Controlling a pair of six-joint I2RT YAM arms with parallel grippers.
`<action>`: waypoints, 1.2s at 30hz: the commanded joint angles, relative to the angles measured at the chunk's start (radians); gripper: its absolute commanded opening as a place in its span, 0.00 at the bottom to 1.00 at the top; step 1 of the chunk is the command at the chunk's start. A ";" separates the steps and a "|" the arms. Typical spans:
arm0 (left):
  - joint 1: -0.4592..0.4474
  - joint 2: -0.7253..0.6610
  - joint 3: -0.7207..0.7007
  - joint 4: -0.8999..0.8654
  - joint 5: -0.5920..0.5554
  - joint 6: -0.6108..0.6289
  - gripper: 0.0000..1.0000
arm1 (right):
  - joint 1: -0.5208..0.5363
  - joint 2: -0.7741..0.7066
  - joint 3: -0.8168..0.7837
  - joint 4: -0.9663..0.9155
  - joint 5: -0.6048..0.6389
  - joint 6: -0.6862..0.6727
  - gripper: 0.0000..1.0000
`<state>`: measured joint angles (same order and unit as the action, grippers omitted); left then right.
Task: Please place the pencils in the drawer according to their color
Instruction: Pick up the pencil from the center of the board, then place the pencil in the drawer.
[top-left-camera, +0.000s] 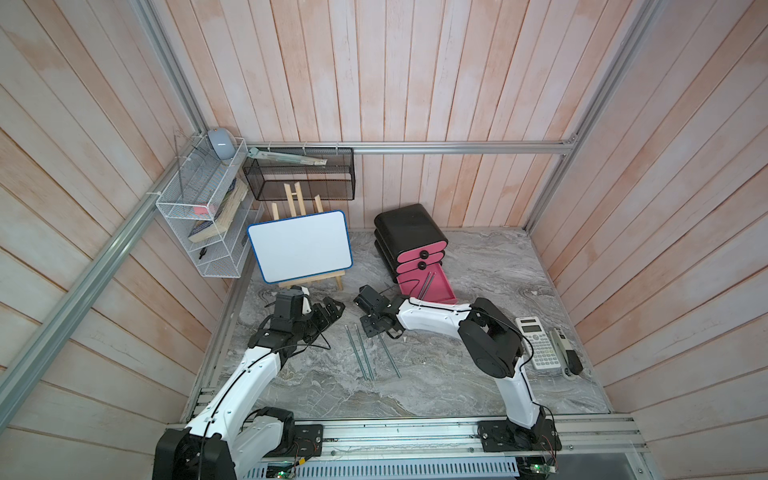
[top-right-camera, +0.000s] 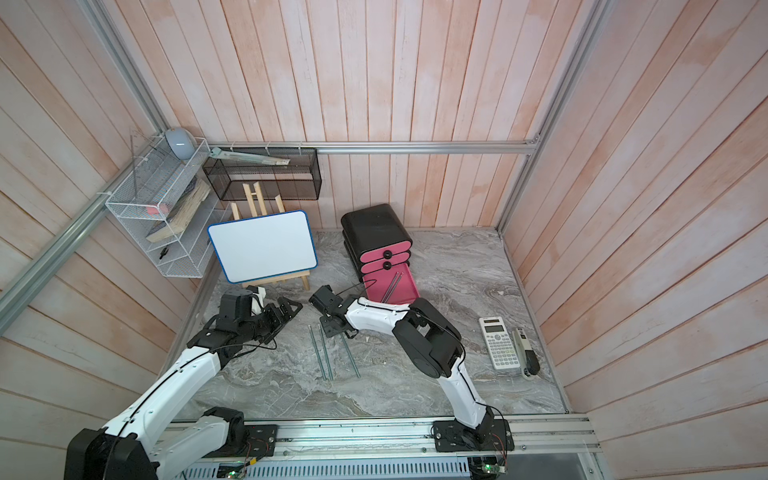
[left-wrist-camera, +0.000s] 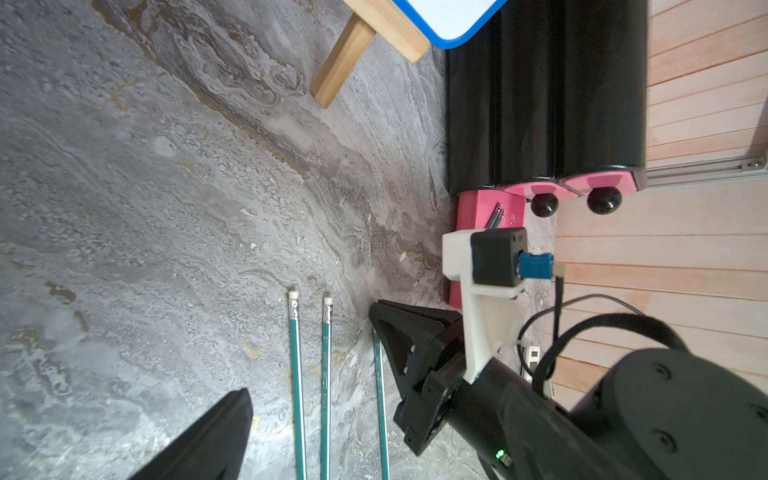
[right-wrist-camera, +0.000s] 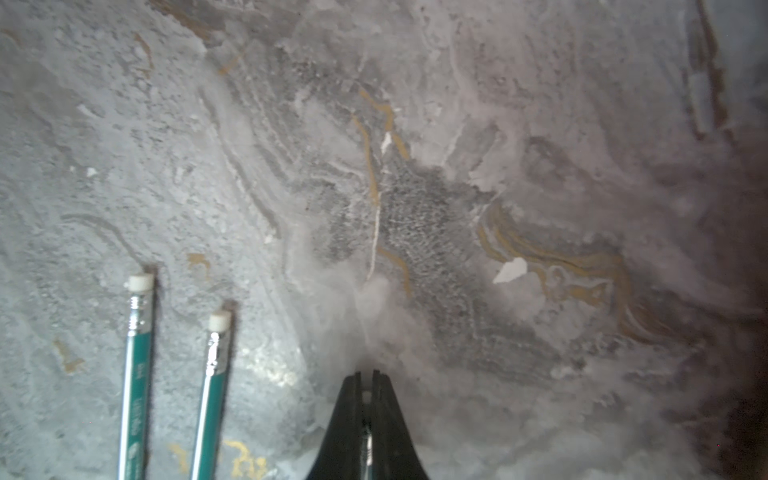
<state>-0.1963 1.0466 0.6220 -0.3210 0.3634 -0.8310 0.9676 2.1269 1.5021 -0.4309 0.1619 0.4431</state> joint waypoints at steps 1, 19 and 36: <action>-0.033 0.022 -0.007 0.025 0.013 0.012 1.00 | -0.020 -0.036 -0.050 -0.020 -0.023 0.023 0.00; -0.240 0.155 0.056 0.096 -0.055 -0.049 1.00 | -0.193 -0.302 -0.287 0.202 -0.240 0.165 0.00; -0.342 0.306 0.189 0.128 -0.080 -0.059 1.00 | -0.428 -0.431 -0.435 0.375 -0.427 0.317 0.00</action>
<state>-0.5274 1.3357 0.7753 -0.2142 0.3042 -0.8867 0.5728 1.7283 1.0771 -0.1085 -0.2134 0.7208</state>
